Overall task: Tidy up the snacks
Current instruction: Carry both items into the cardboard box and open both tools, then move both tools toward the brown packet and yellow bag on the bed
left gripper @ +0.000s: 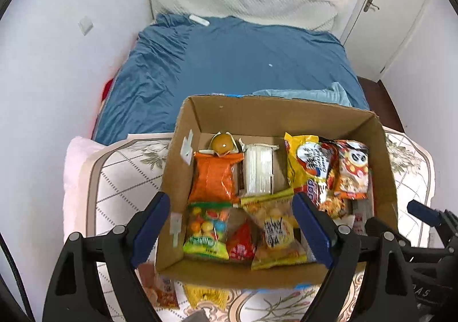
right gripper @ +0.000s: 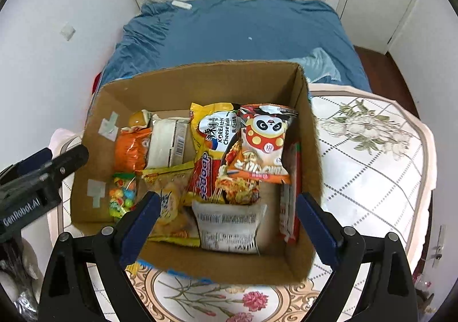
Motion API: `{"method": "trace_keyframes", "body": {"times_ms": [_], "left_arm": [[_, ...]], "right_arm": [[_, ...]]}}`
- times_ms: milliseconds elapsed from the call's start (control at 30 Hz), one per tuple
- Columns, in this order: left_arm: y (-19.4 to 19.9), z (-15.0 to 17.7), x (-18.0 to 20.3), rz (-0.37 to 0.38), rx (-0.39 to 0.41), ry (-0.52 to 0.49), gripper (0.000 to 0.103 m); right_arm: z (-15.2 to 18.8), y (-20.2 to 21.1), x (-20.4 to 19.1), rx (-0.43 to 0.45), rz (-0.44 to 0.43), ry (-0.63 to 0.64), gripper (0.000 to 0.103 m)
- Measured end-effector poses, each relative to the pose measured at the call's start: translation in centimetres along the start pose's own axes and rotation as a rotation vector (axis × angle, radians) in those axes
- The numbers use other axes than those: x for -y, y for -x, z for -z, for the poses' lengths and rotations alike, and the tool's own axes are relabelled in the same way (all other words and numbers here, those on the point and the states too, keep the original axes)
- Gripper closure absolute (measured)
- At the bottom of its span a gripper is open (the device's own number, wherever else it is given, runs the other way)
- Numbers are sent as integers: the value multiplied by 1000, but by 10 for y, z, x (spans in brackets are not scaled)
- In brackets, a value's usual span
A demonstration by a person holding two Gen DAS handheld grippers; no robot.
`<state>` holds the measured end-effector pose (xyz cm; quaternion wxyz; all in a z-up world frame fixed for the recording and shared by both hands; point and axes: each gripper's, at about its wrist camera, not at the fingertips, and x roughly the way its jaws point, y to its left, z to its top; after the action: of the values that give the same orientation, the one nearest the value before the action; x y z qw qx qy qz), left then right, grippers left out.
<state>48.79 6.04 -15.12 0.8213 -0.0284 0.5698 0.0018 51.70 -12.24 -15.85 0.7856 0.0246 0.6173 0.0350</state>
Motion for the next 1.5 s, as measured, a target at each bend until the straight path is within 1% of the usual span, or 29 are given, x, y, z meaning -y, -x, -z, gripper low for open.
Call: {"method": "trace_keyframes", "body": {"times_ms": [200, 333, 500, 600, 667, 733, 767, 867, 967, 1100, 1233, 1367, 1400, 1433, 1467, 1500], "left_arm": [[42, 36, 6, -35, 76, -10, 16], [63, 59, 6, -39, 103, -2, 16], [81, 83, 5, -45, 110, 6, 16], [85, 99, -2, -64, 112, 21, 16], [85, 110, -10, -82, 106, 44, 16], [81, 123, -22, -117, 97, 68, 16], [77, 128, -27, -135, 89, 77, 16], [59, 145, -50, -201, 38, 107, 16], [41, 157, -73, -231, -16, 150, 16], [17, 171, -102, -281, -71, 195, 16], [-4, 176, -122, -320, -111, 216, 16], [-28, 173, -137, -316, -161, 239, 16], [-33, 173, -139, -310, -172, 243, 16], [-37, 172, -141, -309, -179, 244, 16], [-42, 171, -142, -306, -189, 240, 16], [-45, 171, -141, -302, -196, 236, 16]], "right_arm": [[23, 33, -2, 53, -13, -9, 6], [42, 49, -6, 77, -20, -8, 6], [64, 64, -10, 95, -38, -8, 6], [81, 63, -12, 80, -60, -14, 6], [95, 56, -15, 59, -77, -15, 6], [107, 44, -20, 27, -105, -16, 6], [114, 37, -23, 3, -133, -22, 6], [129, 8, -36, -78, -207, -38, 6], [140, -21, -57, -133, -267, -39, 6], [147, -66, -88, -206, -322, -63, 6], [148, -105, -110, -245, -342, -94, 6], [146, -136, -123, -256, -356, -143, 6], [145, -141, -124, -252, -356, -152, 9], [145, -144, -128, -230, -328, -146, 12], [142, -145, -131, -219, -317, -132, 24], [142, -147, -134, -216, -312, -121, 41]]}}
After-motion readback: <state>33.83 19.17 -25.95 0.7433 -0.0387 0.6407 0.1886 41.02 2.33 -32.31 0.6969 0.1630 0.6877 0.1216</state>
